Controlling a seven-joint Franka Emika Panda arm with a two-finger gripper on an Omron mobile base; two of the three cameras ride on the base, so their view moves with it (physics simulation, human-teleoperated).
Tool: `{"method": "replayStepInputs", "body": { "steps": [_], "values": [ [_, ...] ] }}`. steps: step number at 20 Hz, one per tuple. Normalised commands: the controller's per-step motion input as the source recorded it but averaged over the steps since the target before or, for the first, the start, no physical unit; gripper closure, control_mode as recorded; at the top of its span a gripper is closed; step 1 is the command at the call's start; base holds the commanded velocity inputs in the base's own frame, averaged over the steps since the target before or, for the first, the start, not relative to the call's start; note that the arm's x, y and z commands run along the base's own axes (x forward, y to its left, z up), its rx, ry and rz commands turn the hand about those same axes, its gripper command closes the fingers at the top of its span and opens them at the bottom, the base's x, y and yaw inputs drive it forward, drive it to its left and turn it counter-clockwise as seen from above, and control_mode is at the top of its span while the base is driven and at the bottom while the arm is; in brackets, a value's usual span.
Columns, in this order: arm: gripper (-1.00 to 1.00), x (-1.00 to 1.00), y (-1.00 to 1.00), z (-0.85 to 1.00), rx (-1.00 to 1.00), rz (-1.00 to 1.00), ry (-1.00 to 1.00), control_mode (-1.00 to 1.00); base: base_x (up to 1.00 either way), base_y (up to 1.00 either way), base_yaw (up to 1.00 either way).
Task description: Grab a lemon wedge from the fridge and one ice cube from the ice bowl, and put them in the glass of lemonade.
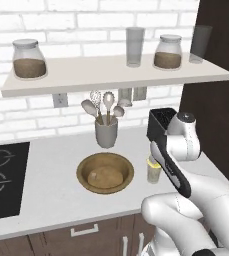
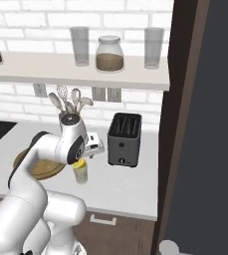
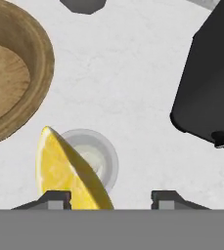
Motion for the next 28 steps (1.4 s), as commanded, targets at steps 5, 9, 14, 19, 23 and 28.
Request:
{"method": "replayStepInputs", "body": {
  "steps": [5, 9, 14, 19, 23, 28],
  "values": [
    [-1.0, 0.0, 0.0, 0.0, 0.0, 0.0, 0.0, -1.0, 0.0, 0.0, 0.0],
    [-1.0, -0.11, 0.0, 0.37, 0.0, 0.0, -0.09, -1.0, 0.0, 0.0, 0.0],
    [-1.0, -0.95, 0.0, 0.96, 0.0, 0.0, -0.39, -1.0, 0.0, 0.0, 0.0],
    [-1.0, -0.99, 0.24, 1.0, 0.0, 0.0, -0.54, -1.0, 0.0, 0.0, 0.0],
    [-1.0, -0.92, 0.27, 1.0, 0.0, 0.0, -0.54, -1.0, 0.0, 0.0, 0.0],
    [-1.0, -0.75, 0.23, 1.0, 0.0, 0.0, -0.64, -1.0, 0.0, 0.0, 0.0]
  ]
}}
